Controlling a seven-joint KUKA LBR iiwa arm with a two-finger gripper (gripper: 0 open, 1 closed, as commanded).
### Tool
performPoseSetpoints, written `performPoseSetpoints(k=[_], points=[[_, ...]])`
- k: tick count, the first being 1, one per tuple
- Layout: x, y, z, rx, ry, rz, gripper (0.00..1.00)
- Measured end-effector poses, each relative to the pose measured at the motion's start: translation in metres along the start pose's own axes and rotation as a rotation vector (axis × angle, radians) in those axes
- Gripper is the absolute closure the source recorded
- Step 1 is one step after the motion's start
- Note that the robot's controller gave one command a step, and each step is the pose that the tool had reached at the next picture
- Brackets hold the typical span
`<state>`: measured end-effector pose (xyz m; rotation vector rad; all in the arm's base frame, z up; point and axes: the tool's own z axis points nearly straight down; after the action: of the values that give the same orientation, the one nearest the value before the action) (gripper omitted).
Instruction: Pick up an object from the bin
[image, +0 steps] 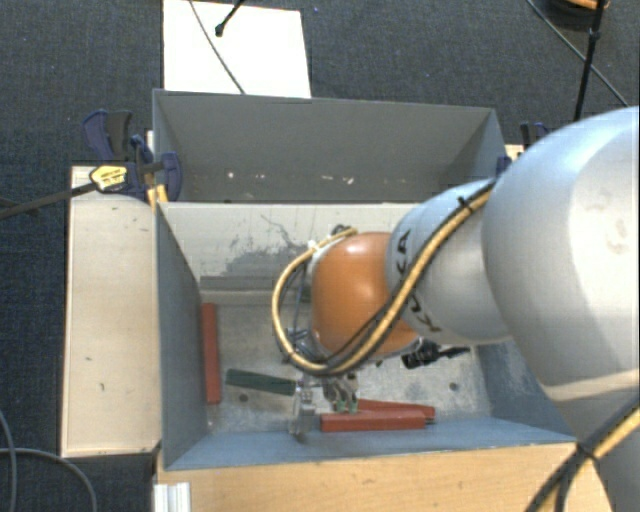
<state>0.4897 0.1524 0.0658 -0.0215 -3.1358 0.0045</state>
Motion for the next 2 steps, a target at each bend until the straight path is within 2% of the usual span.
performPoseSetpoints(k=[1,2], points=[[-0.001,0.003,-0.004,-0.004,-0.006,0.001,1.00],[-0.028,-0.009,-0.016,-0.003,-0.011,-0.269,1.00]])
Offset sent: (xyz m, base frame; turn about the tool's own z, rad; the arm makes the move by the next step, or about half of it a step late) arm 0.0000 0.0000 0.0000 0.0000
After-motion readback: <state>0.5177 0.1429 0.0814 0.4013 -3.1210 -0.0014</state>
